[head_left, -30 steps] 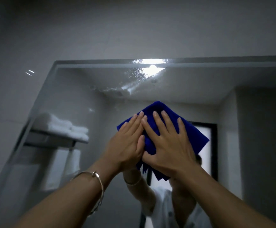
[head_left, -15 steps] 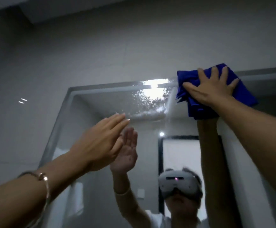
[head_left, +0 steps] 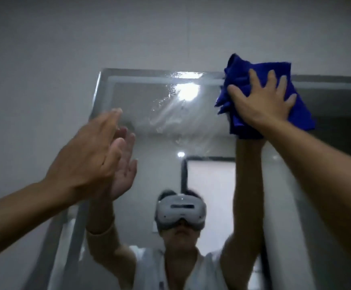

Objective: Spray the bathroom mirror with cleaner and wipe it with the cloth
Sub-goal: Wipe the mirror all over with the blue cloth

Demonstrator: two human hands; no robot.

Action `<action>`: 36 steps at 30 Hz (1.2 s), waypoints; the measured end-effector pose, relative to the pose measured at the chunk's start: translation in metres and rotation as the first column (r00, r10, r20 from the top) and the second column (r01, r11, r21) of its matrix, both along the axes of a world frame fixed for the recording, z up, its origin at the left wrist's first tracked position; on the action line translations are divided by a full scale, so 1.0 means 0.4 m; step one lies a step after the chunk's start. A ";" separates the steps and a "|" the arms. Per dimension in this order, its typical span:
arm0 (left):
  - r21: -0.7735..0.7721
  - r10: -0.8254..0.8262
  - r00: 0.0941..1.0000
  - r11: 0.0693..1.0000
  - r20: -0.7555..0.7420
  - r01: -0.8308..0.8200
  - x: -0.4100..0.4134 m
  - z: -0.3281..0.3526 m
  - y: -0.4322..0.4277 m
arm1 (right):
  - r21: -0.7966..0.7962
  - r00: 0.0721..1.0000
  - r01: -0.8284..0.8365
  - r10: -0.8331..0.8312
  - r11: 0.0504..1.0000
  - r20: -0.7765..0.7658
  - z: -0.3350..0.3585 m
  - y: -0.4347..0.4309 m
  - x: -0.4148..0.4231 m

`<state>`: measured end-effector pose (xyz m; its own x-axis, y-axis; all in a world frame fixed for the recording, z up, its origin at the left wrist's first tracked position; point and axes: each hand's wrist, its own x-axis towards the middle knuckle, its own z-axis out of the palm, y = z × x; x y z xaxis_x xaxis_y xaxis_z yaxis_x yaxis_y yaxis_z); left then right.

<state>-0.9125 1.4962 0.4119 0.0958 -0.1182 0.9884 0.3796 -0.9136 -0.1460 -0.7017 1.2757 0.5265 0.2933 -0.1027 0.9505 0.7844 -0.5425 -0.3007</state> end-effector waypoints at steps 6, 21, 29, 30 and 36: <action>0.040 -0.218 0.975 0.975 0.044 0.217 0.047 0.026 -0.063 | -0.451 0.860 0.127 0.129 0.883 0.494 -0.217 0.236 -0.195; -0.019 -0.202 0.958 0.978 0.202 0.210 -0.084 0.043 0.048 | -0.625 0.749 0.211 0.286 0.751 0.597 -0.221 0.376 -0.315; -0.098 -0.181 0.970 0.975 0.165 0.199 -0.156 0.005 0.135 | -0.273 0.963 0.026 0.049 0.962 0.265 0.080 0.306 -0.281; -0.086 -0.213 0.965 0.970 0.154 0.228 -0.143 0.006 0.120 | -0.330 0.948 0.042 0.067 0.943 0.312 0.071 0.356 -0.319; -0.057 -0.183 0.971 0.979 0.153 0.194 -0.133 -0.019 0.093 | -0.632 0.696 0.257 0.314 0.731 0.646 -0.247 0.492 -0.409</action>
<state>-0.9657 1.5335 0.4041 -0.0680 -0.0492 0.9965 0.2119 -0.9767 -0.0337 -0.8651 1.4723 0.4277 -0.4601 0.5928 0.6610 0.6079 -0.3322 0.7211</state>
